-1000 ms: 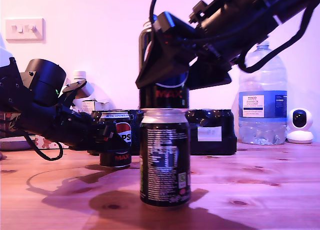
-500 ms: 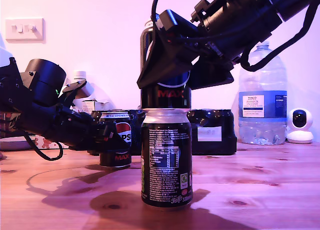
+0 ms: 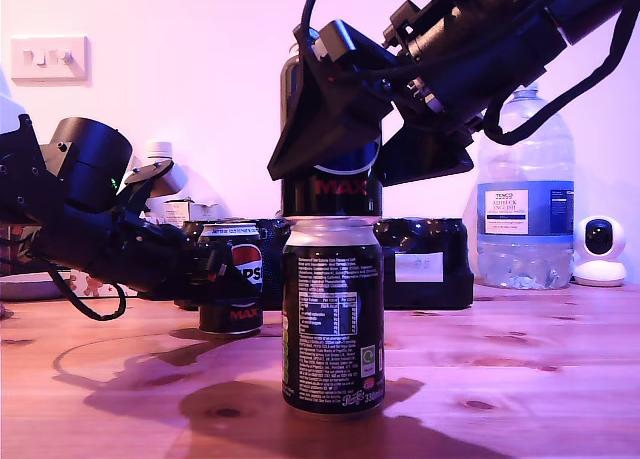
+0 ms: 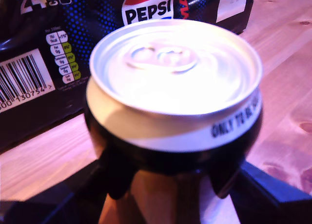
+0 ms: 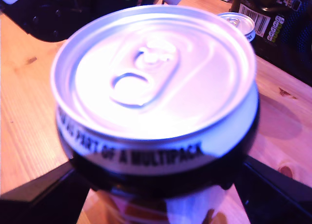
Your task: Stack up the Pepsi cans on top of each other
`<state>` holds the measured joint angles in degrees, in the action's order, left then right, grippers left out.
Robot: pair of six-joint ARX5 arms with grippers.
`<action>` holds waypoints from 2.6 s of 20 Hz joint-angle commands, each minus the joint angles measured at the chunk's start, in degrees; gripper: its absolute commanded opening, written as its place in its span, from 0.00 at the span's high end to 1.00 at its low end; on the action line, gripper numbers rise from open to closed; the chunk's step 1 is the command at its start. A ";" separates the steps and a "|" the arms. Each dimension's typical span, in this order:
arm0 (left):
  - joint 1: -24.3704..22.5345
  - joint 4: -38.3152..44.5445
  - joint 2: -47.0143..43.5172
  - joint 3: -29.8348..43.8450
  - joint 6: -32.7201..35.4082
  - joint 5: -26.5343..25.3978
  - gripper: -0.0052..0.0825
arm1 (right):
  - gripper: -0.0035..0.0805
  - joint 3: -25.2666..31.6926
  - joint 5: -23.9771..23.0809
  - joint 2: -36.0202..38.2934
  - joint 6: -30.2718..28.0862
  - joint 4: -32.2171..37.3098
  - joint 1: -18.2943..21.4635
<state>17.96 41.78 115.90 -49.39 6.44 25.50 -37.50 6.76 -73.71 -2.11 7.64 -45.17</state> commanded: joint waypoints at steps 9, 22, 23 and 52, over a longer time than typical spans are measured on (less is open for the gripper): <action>0.15 0.15 1.22 -0.24 0.04 0.20 0.50 | 0.03 -5.99 -1.38 0.94 0.15 -3.76 -0.57; 0.15 0.20 1.22 -0.24 0.02 0.20 0.50 | 0.03 -12.94 -1.20 12.92 0.11 -11.61 -0.68; 0.15 0.17 1.22 -0.24 0.02 0.20 0.50 | 0.03 -13.31 -1.29 13.79 -0.11 -12.31 -0.68; 0.07 -43.63 -37.64 -4.63 2.60 2.78 0.50 | 0.97 -20.52 -11.85 33.64 -18.86 -42.05 6.51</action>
<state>17.85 -2.72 81.91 -49.82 8.56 27.51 -57.65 -4.99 -40.71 -21.04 -34.46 -38.72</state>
